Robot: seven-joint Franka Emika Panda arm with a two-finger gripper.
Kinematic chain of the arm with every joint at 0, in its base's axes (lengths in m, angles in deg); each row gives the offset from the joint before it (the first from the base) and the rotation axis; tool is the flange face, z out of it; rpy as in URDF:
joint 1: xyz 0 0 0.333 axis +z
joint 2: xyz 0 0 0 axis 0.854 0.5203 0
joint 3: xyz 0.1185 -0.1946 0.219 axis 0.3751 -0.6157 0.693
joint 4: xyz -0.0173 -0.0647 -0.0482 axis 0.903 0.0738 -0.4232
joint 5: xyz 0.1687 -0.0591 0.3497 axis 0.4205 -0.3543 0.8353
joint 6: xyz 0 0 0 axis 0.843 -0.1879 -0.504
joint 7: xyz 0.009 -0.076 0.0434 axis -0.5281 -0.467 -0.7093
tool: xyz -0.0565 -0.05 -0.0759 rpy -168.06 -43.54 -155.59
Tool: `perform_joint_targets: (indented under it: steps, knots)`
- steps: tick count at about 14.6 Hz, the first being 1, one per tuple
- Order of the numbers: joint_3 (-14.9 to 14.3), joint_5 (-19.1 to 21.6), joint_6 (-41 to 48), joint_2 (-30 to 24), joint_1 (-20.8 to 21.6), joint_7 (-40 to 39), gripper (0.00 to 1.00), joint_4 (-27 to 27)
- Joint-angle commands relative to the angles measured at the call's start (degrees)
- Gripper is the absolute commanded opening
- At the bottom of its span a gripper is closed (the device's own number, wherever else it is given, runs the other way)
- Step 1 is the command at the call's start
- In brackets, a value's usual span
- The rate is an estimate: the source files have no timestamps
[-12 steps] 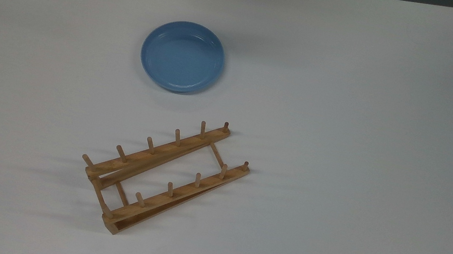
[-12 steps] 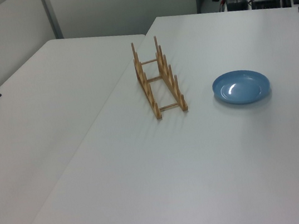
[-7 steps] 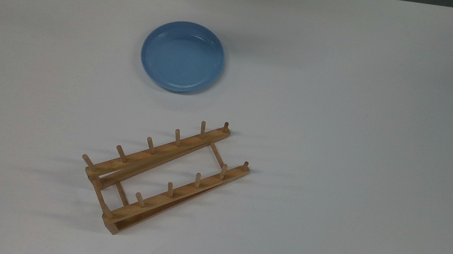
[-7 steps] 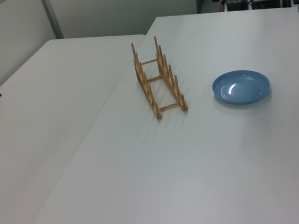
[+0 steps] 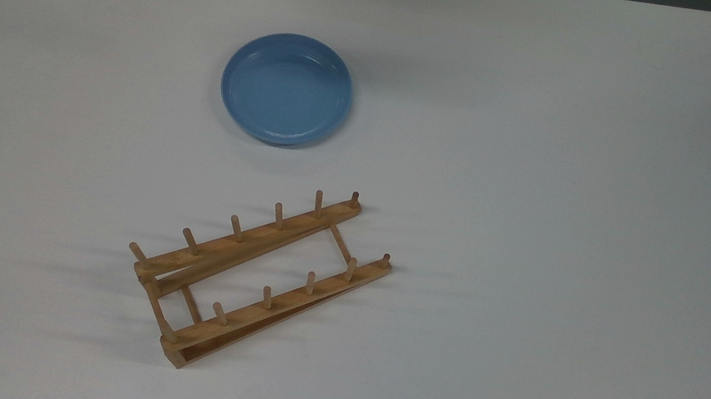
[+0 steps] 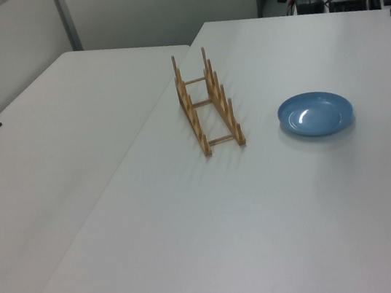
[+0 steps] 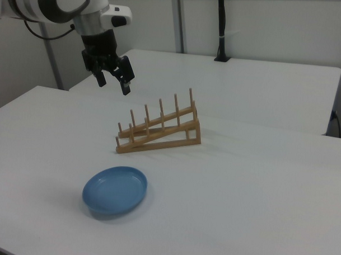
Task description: Place plate in plate rack
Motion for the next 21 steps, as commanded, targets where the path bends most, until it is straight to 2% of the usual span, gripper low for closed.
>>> perform_joint_targets:
  steps: [1,4,7,8,9,12,14,15,17,21]
  knots:
    - [-0.02,-0.62,-0.25,-0.21,0.15,-1.00,1.00,0.37]
    - [-0.02,-1.32,-0.07,-0.65,-0.55,-7.03,1.00,0.72]
    - [-0.46,-1.41,3.87,-0.74,-2.92,-24.14,1.00,0.72]
    - [-0.46,-2.63,6.23,-0.74,-3.80,-31.51,1.00,0.89]
    - [-0.46,-4.12,7.56,-0.57,-4.33,-34.37,1.00,1.42]
    - [-0.55,-7.03,5.66,-0.30,-6.43,-35.71,1.00,6.94]
    - [-0.46,-7.13,-5.27,-0.22,-9.42,-36.50,1.00,13.42]
    - [-0.55,-7.04,-10.91,0.66,-9.69,-35.99,1.00,17.99]
    - [-0.55,-6.95,-17.18,1.71,-9.70,-35.63,1.00,22.67]
    - [-0.46,-6.43,-19.93,5.32,-9.35,-33.27,1.00,24.18]
